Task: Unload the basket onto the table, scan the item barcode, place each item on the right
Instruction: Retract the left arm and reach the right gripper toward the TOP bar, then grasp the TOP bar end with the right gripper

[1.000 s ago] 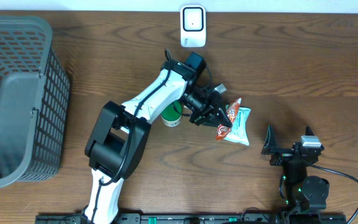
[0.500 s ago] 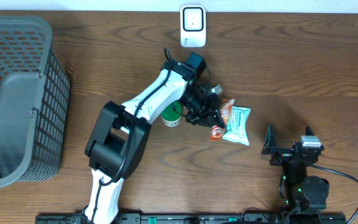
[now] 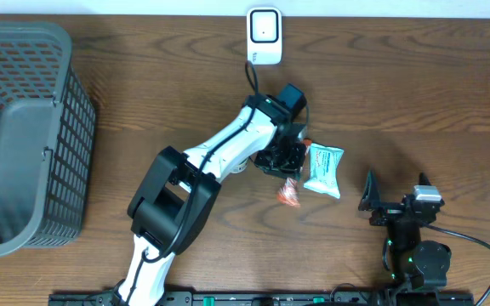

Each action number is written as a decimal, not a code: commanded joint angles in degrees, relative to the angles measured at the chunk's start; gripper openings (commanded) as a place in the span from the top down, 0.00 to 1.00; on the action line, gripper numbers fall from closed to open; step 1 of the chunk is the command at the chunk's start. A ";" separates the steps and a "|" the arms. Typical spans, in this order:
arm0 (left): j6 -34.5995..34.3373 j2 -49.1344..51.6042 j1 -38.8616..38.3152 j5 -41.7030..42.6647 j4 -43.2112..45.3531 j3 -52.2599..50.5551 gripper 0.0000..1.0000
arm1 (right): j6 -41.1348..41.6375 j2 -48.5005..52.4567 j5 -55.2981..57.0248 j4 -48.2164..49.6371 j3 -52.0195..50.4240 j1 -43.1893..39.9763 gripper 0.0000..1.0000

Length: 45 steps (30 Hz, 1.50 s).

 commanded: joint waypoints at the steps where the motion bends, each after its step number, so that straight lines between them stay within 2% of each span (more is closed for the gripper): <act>1: 1.73 -0.48 -0.09 -3.41 -0.52 0.66 0.55 | 3.63 -0.33 -8.85 0.15 0.37 0.42 0.01; 6: 1.51 -2.84 0.02 -10.25 -2.10 0.70 0.47 | 3.63 -0.26 -10.03 -3.32 3.26 0.39 0.01; 12: 0.52 -13.38 0.02 -20.31 -2.16 0.70 0.45 | 3.58 4.94 -10.08 -16.31 13.38 0.42 0.01; 16: -0.66 -25.49 0.02 -27.52 -1.29 0.70 0.43 | 2.10 18.23 -11.34 -25.86 23.82 0.42 0.01; 22: -0.68 -37.97 0.02 -35.23 -1.14 0.70 0.39 | -0.70 40.89 -12.15 -40.13 42.95 0.70 0.01; 26: -0.90 -44.63 0.02 -40.30 -1.14 0.70 0.38 | -0.70 54.95 -12.79 -50.03 54.18 4.46 0.01; 29: -0.87 -48.83 0.02 -43.43 -1.38 0.70 0.37 | -0.68 63.49 -19.17 -51.67 58.62 8.22 0.01; 30: -0.85 -50.42 0.02 -44.17 -1.64 0.70 0.28 | -0.70 65.53 -21.84 -50.80 58.99 8.94 0.01; 31: -0.85 -51.56 0.02 -44.52 -1.95 0.70 0.28 | -0.70 67.65 -24.37 -49.51 58.99 9.55 0.01; 32: -0.85 -52.85 0.02 -44.68 -2.54 0.70 0.28 | -0.70 69.33 -25.86 -49.13 58.97 9.88 0.09; 33: -0.85 -53.77 0.02 -44.65 -3.08 0.70 0.27 | -0.52 71.32 -27.17 -48.68 58.88 10.14 0.41; 34: -0.85 -54.77 0.02 -44.68 -3.82 0.70 0.27 | -0.48 73.29 -28.24 -47.63 58.86 10.21 0.79; 35: -0.85 -56.24 0.02 -44.87 -5.70 0.70 0.27 | -0.48 76.91 -28.39 -45.72 58.86 10.34 0.99; 45: -0.87 -57.70 0.02 -46.64 -12.28 0.68 0.27 | 1.07 93.44 -27.34 -41.97 58.86 14.71 0.99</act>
